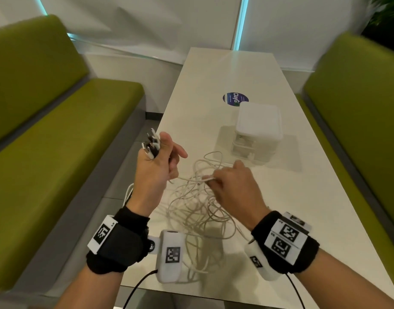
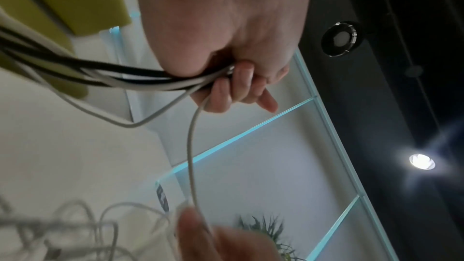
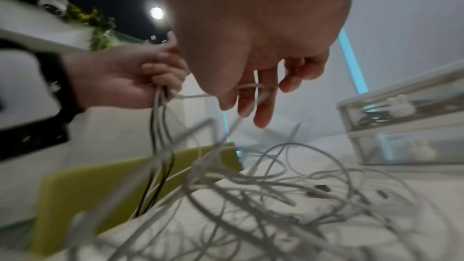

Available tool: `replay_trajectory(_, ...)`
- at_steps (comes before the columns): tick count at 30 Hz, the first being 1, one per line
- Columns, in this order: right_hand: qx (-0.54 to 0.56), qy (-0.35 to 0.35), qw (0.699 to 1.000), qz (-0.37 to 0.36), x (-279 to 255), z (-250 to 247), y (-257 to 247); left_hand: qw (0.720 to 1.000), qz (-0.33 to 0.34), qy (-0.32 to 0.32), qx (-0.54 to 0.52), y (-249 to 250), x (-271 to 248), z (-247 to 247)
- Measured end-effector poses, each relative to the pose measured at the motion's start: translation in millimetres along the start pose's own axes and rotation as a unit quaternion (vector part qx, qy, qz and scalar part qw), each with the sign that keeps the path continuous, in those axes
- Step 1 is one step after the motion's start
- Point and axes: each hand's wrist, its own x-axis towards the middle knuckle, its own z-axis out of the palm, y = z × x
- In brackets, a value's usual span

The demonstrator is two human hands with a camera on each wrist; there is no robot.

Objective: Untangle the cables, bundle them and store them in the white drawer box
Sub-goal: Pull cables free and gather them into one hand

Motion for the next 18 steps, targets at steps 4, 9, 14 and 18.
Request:
replay_trajectory(4,0.229,-0.038,0.965,0.125,6.6,-25.6,21.8,0.998,0.011,0.013,0.053,1.8,3.1,-12.4)
replay_trajectory(9,0.504,-0.070,0.836,0.204,12.0,-41.7,9.2,0.976,0.051,-0.053,0.205,-10.1,-9.5,5.9)
replay_trajectory(14,0.532,-0.114,0.820,0.179,23.0,-55.3,10.4,0.928,0.066,-0.104,0.352,-19.8,-3.8,10.1)
replay_trajectory(18,0.444,-0.174,0.869,0.136,23.1,-56.9,17.0,0.888,0.100,-0.105,0.437,-22.7,1.6,-0.3)
